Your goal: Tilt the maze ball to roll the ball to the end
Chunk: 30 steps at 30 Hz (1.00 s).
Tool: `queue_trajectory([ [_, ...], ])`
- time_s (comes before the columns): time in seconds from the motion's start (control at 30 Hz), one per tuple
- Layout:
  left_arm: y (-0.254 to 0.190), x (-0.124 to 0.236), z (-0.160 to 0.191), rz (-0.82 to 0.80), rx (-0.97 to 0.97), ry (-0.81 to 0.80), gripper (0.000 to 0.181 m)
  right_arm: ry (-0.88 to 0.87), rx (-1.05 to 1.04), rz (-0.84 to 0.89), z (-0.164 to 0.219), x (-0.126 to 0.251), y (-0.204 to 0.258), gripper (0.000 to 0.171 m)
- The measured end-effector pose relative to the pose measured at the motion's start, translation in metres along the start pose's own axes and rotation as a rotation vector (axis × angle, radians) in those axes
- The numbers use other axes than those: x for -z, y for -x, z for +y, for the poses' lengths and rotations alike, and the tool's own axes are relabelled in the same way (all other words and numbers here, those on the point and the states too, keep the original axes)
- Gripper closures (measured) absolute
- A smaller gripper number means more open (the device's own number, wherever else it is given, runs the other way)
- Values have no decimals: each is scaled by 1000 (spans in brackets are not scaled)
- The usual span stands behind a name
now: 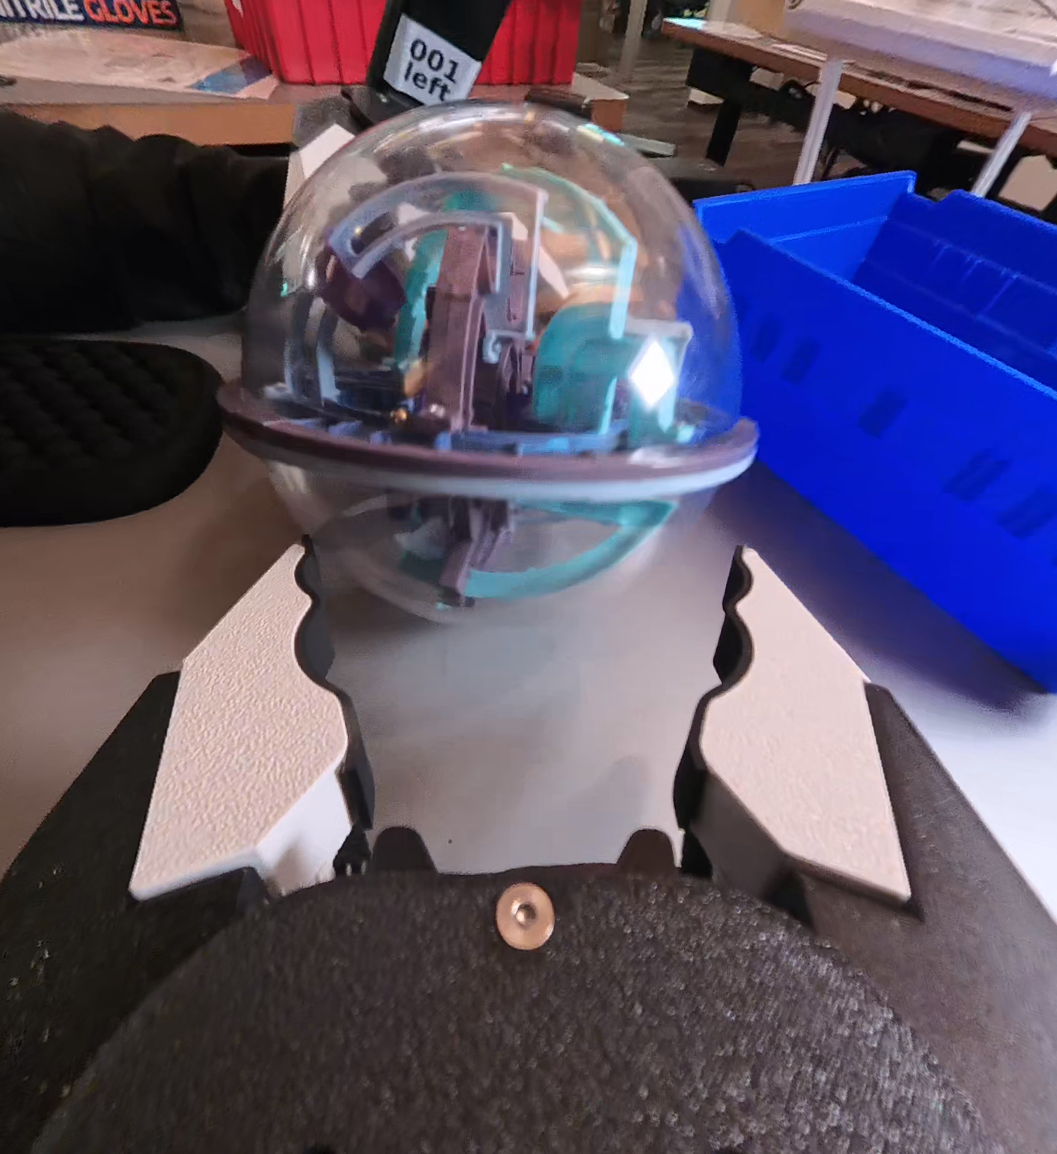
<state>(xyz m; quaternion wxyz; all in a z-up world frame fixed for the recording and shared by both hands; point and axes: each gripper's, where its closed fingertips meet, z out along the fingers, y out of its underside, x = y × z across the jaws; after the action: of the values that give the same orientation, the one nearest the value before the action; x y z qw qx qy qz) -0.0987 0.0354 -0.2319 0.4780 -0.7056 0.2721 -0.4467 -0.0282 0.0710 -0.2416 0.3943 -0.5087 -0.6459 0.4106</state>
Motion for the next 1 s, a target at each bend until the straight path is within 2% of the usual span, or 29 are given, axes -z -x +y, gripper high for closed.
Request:
queue_trajectory([
  [0.23,-3,-5,27,-102,-165,190,62,-24,121,-21,-8,-3,12,46],
  [0.33,-7,4,29,-135,-172,243,47,-39,140,-18,-11,-2,15,48],
  [0.47,-19,16,-20,-167,-222,29,44,-45,152,-25,-17,-3,17,50],
  [0.53,-23,12,-32,-198,-293,8,44,-48,159,-31,-21,-7,18,50],
  [0.67,-16,3,-27,-235,-312,34,50,-51,142,-46,-32,-15,18,50],
  [0.83,-12,14,-29,-179,-130,-114,53,-87,92,-79,-44,-19,18,51],
  [1.0,-9,19,-28,-149,-6,-186,58,-44,73,-68,-28,-17,12,45],
])
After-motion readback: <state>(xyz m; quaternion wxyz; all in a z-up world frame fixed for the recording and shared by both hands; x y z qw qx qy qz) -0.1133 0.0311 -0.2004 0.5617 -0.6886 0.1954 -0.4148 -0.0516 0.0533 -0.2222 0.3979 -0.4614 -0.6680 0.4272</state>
